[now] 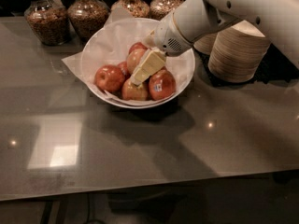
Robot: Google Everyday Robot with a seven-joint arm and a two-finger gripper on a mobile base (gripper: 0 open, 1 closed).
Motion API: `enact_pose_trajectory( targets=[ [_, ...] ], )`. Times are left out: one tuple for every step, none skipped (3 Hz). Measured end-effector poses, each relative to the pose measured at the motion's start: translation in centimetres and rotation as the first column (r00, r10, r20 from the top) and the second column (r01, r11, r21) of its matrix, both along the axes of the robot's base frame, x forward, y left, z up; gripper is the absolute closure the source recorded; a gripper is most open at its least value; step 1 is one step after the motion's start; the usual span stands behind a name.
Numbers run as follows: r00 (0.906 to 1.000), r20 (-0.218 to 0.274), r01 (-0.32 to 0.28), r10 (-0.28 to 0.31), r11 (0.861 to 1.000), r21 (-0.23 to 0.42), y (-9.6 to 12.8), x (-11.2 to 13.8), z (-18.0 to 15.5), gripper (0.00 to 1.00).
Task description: Pick apple from white bowl
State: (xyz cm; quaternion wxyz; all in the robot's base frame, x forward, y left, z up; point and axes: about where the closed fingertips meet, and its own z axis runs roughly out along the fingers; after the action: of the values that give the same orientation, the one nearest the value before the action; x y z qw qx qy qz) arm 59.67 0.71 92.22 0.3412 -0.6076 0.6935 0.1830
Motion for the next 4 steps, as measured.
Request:
enact_pose_trajectory(
  targets=[
    [0.9999,-0.008,0.009,-0.009,1.000,-0.002,-0.1,0.2,-0.5,0.22],
    [0.9997,-0.019,0.016,-0.016,1.000,-0.006,-0.2,0.3,-1.2,0.22],
    [0.9994,-0.029,0.021,-0.021,1.000,-0.006,-0.2,0.3,-1.6,0.41],
    [0.9994,-0.029,0.021,-0.021,1.000,-0.006,-0.2,0.3,-1.6,0.63]
  ],
)
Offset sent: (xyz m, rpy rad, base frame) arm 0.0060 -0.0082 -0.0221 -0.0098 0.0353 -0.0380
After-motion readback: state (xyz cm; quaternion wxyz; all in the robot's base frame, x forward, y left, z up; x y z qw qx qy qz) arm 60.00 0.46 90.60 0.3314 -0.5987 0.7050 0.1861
